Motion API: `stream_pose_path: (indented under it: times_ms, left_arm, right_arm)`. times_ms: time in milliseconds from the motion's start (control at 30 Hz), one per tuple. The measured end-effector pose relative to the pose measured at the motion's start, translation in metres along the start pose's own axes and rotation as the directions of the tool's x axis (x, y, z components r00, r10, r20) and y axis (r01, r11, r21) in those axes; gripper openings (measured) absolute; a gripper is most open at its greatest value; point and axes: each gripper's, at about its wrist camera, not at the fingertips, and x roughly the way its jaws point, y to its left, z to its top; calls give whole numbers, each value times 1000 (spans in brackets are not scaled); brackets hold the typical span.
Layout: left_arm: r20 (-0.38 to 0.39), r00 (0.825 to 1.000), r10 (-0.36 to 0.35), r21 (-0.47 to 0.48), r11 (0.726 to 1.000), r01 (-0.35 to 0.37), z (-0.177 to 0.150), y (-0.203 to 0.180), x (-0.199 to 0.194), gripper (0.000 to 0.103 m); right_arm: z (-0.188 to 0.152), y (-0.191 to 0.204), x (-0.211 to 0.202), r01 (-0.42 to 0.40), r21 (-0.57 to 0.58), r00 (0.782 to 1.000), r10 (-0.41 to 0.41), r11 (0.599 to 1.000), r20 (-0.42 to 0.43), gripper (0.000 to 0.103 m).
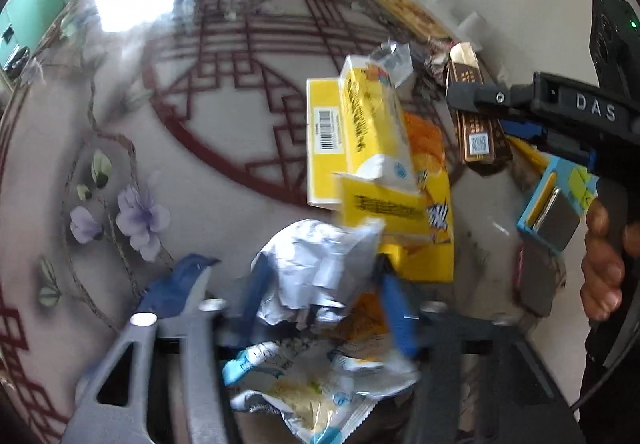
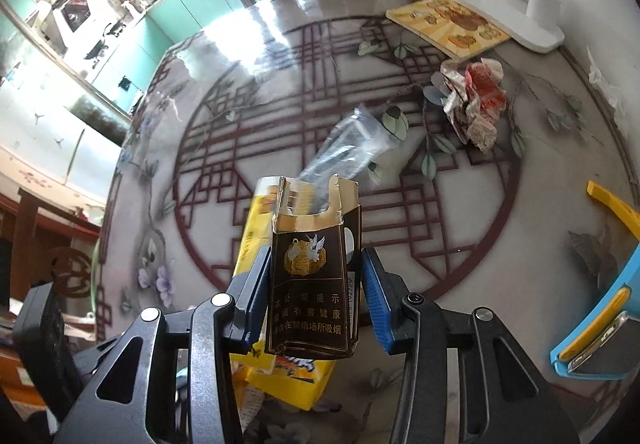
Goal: Collect trash
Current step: 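Grasp the brown cigarette pack with the right tool while the left tool grasps foil wrapper, then carry both items over the red bucket and open both tools to drop them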
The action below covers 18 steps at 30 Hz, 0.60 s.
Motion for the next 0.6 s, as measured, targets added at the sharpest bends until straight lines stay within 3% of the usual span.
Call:
stream_pose_path:
  times_ms: [300, 600]
  left_arm:
    - [143, 988, 65, -57, 997, -57, 13, 33, -53, 42]
    - [296, 936, 190, -183, 973, -140, 9, 95, -131, 42]
  right_arm:
    - [6, 62, -22, -9, -121, 996, 20, 993, 92, 42]
    - [6, 130, -19, -60, -213, 991, 84, 975, 106, 42]
